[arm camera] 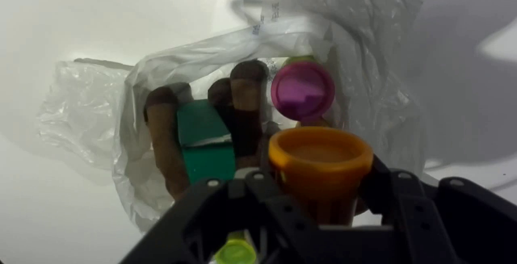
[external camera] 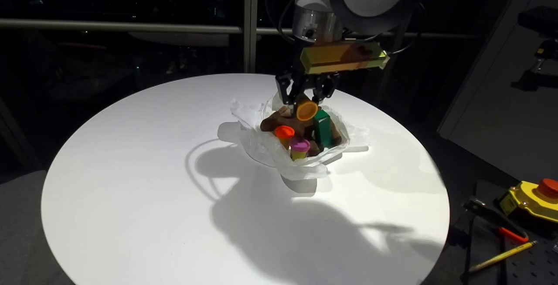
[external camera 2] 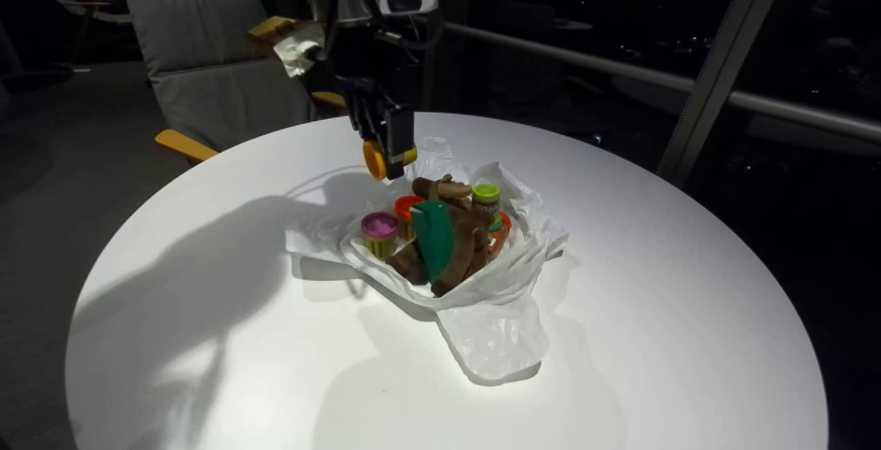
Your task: Put the objects inside the plastic
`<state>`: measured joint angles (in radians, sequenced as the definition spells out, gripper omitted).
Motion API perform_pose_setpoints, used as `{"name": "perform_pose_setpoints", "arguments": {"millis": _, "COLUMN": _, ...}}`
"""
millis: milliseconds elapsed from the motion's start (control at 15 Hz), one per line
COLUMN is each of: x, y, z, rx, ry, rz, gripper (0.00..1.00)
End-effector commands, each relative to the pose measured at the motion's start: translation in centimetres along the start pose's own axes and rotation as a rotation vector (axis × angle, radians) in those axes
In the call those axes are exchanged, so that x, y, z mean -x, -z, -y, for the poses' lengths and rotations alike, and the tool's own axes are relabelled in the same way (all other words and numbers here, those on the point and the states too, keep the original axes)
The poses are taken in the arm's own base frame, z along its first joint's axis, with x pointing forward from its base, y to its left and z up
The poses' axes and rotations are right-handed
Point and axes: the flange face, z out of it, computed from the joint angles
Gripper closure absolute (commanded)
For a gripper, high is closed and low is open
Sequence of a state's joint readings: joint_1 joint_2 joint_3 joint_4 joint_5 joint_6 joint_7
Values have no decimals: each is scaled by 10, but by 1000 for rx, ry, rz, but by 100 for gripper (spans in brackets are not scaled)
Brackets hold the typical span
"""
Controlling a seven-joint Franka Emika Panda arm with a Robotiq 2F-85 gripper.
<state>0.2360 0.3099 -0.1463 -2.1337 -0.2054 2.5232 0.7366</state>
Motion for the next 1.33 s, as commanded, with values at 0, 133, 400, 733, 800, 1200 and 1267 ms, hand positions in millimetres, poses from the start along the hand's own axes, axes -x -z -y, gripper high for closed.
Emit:
{"name": "perform_pose_setpoints", "arguments": {"millis": 0, "x": -30, "y": -13, "z": 6, "rx": 34, "ry": -22, "rz": -11, "gripper": 76}}
{"name": "perform_pose_setpoints", "arguments": {"millis": 133, "x": -39, "y": -23, "z": 4, "rx": 74, "ry": -27, "rz": -20, "gripper": 76}}
{"name": "perform_pose_setpoints", "arguments": {"millis": 400, "x": -48, "y": -39, "z": 4, "rx": 139, "ry": -21, "rz": -17, "gripper": 46}}
{"name": "perform_pose_setpoints", "arguments": {"millis": 733, "x": -57, "y": -38, "z": 10, "rx": 161, "ry": -13, "rz": -20, "gripper": 0}}
{"name": "perform_pose_setpoints", "arguments": {"millis": 800, "x": -59, "y": -36, "z": 11, "rx": 161, "ry": -17, "rz": -22, "gripper": 0}}
{"name": "perform_pose_setpoints", "arguments": {"millis": 1200, "x": -67, "y": 3, "z": 3, "rx": 146, "ry": -167, "rz": -100, "gripper": 0}}
{"name": "perform_pose_setpoints", "arguments": {"millis": 1267, "x": -62, "y": 9, "z": -2, "rx": 136, "ry": -193, "rz": -105, "gripper": 0}}
